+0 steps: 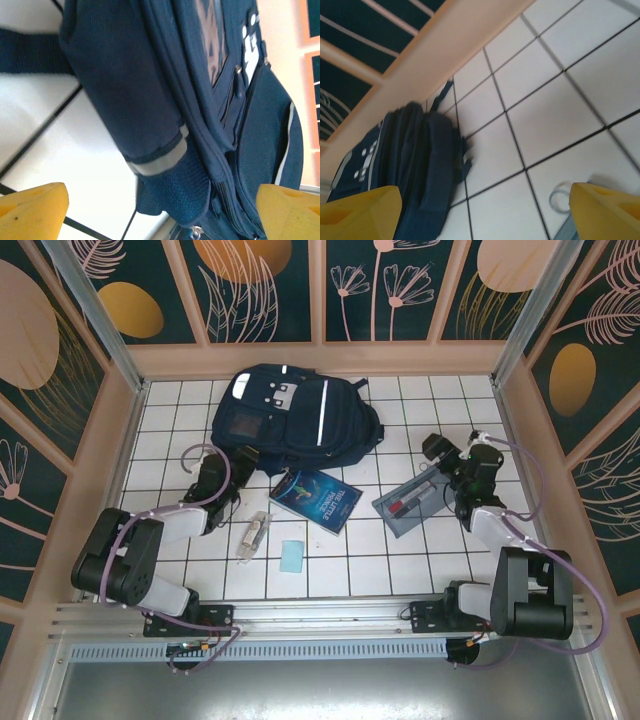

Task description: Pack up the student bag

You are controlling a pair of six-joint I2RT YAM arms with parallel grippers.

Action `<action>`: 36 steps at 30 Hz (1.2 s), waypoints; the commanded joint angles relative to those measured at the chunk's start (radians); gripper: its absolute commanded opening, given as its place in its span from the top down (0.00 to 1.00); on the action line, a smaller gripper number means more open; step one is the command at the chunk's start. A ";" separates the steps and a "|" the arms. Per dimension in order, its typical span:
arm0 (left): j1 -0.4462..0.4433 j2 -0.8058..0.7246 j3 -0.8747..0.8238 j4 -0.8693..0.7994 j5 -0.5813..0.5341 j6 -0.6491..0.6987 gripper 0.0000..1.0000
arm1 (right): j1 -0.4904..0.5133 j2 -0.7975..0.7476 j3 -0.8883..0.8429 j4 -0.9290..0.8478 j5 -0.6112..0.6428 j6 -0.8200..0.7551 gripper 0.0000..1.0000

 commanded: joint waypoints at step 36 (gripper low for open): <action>-0.073 0.220 0.243 0.233 0.041 -0.202 1.00 | 0.607 0.224 0.307 -0.204 -0.073 -0.212 0.28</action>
